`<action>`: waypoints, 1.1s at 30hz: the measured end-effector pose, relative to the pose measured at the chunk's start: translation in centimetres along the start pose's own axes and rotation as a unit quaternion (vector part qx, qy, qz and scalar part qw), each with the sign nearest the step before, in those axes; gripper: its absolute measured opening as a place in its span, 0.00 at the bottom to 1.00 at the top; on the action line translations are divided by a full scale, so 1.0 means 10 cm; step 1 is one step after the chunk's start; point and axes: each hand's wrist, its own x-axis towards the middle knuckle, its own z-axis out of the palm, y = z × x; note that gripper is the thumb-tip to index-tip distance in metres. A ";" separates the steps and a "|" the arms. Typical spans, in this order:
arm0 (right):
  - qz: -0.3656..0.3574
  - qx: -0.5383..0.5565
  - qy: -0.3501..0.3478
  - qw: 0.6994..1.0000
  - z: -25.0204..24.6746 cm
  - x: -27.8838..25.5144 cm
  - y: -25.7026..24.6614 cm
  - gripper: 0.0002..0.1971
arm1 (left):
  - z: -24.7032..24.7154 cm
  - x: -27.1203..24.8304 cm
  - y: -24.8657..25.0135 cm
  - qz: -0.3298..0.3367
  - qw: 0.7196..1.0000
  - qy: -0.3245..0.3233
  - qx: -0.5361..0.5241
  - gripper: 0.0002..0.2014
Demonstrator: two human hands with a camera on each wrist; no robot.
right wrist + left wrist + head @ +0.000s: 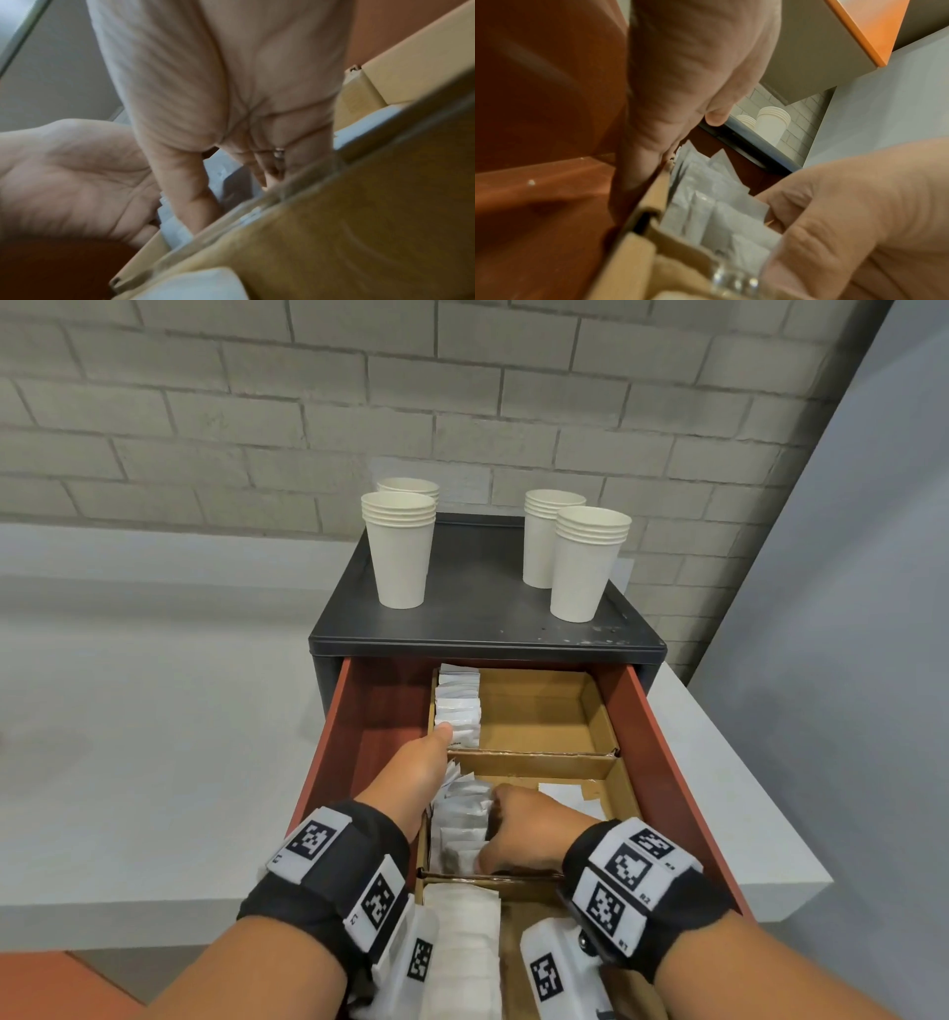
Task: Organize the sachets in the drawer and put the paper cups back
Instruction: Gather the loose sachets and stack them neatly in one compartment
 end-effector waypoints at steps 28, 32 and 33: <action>-0.009 0.005 0.069 0.998 0.08 0.14 0.02 0.27 | 0.00 0.06 0.05 0.003 0.992 -0.001 0.126 0.12; -0.008 0.018 0.096 0.995 0.06 0.13 0.04 0.17 | 0.00 0.06 0.01 0.024 0.975 -0.047 0.214 0.17; -0.012 0.022 0.105 0.994 0.06 0.13 0.04 0.15 | 0.00 0.07 0.01 0.027 0.973 -0.051 0.224 0.18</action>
